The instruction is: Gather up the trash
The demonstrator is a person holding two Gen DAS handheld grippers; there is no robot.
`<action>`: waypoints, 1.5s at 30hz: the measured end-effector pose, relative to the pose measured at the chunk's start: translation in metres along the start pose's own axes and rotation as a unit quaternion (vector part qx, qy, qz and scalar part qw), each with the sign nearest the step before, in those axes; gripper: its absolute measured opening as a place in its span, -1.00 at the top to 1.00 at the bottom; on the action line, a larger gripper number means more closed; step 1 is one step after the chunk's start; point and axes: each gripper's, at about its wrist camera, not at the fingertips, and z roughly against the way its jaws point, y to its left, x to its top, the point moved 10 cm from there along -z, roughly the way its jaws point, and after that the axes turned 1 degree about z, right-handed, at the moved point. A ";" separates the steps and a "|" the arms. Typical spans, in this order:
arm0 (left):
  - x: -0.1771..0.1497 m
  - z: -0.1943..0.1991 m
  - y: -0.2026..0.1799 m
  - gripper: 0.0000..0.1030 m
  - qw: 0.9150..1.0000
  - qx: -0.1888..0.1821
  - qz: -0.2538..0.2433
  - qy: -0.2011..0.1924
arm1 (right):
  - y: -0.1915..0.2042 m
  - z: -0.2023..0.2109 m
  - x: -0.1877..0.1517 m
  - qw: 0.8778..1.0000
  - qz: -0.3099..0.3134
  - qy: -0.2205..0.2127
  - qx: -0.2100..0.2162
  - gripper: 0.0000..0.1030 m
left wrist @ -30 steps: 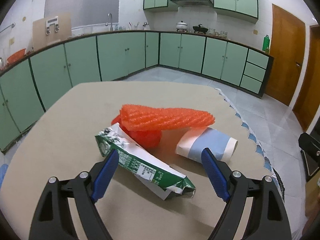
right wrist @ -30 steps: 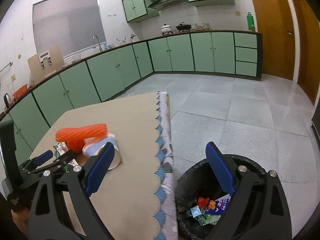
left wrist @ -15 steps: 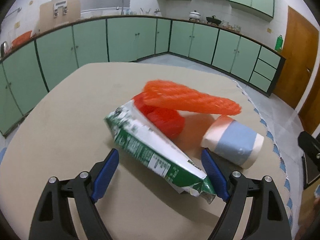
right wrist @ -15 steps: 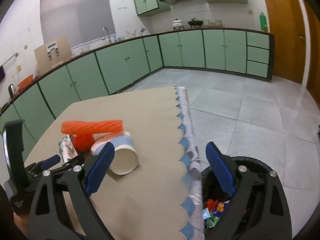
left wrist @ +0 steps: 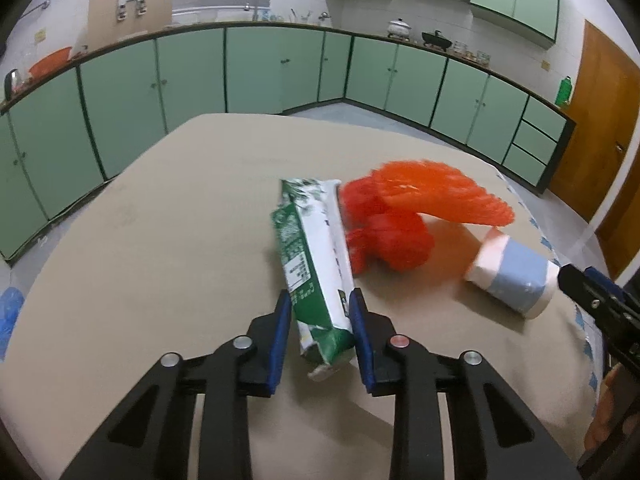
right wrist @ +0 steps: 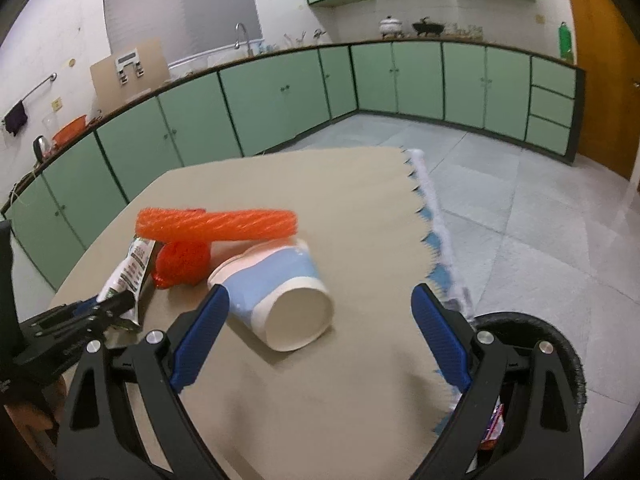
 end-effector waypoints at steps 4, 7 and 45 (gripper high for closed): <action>0.004 0.003 0.002 0.32 1.000 -0.004 0.006 -0.004 | 0.007 -0.012 0.000 1.000 -0.002 0.011 0.005 -0.74; 0.010 0.000 0.001 0.14 1.000 -0.004 0.003 -0.008 | 0.011 -0.021 0.002 1.000 -0.002 0.020 0.003 -0.74; -0.001 0.016 0.007 0.54 0.999 -0.036 0.002 -0.015 | 0.030 0.021 -0.006 1.000 0.012 0.011 0.016 -0.18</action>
